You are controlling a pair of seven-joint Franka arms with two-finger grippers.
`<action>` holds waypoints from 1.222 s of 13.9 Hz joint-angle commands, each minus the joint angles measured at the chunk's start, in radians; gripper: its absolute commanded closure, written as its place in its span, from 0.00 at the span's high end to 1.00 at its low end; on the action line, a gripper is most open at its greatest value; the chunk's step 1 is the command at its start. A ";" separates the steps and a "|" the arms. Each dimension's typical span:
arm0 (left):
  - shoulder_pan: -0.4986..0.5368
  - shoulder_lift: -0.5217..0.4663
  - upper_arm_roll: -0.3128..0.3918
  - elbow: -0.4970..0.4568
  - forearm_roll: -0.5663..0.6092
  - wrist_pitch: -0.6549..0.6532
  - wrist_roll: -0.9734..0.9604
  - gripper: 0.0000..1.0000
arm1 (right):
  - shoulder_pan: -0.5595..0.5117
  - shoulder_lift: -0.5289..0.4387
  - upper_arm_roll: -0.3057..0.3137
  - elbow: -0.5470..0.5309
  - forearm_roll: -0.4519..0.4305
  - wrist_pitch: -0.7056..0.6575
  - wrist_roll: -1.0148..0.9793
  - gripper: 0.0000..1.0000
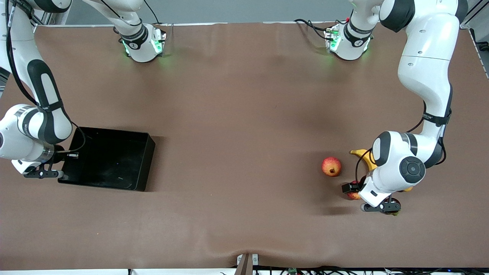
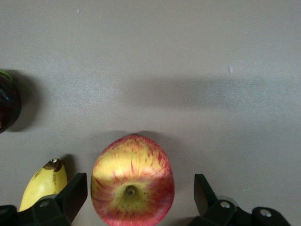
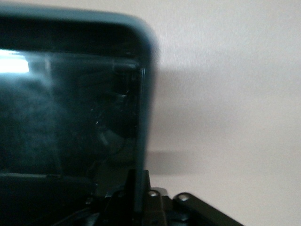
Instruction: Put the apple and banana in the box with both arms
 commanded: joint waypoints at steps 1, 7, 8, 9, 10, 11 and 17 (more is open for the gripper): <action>-0.002 0.027 0.004 0.020 0.028 0.026 -0.004 1.00 | 0.002 -0.034 0.026 0.081 0.002 -0.153 -0.008 0.00; 0.004 0.033 0.004 0.020 0.028 0.026 -0.004 0.93 | 0.100 -0.101 0.069 0.176 0.206 -0.354 0.109 0.00; 0.003 0.032 0.004 0.020 0.032 0.026 -0.004 0.78 | 0.135 -0.101 0.070 0.174 0.208 -0.352 0.152 0.00; 0.001 0.029 0.004 0.020 0.036 0.026 -0.003 0.61 | 0.175 -0.101 0.070 0.173 0.226 -0.354 0.196 0.00; 0.001 0.026 0.004 0.020 0.043 0.025 -0.003 0.42 | 0.217 -0.101 0.070 0.171 0.246 -0.354 0.242 0.00; 0.000 0.021 0.004 0.020 0.054 0.025 -0.001 0.18 | 0.261 -0.100 0.070 0.170 0.252 -0.352 0.282 0.00; 0.009 -0.059 0.002 0.012 0.071 0.005 0.002 0.00 | 0.565 -0.091 0.064 0.170 0.239 -0.332 0.431 0.00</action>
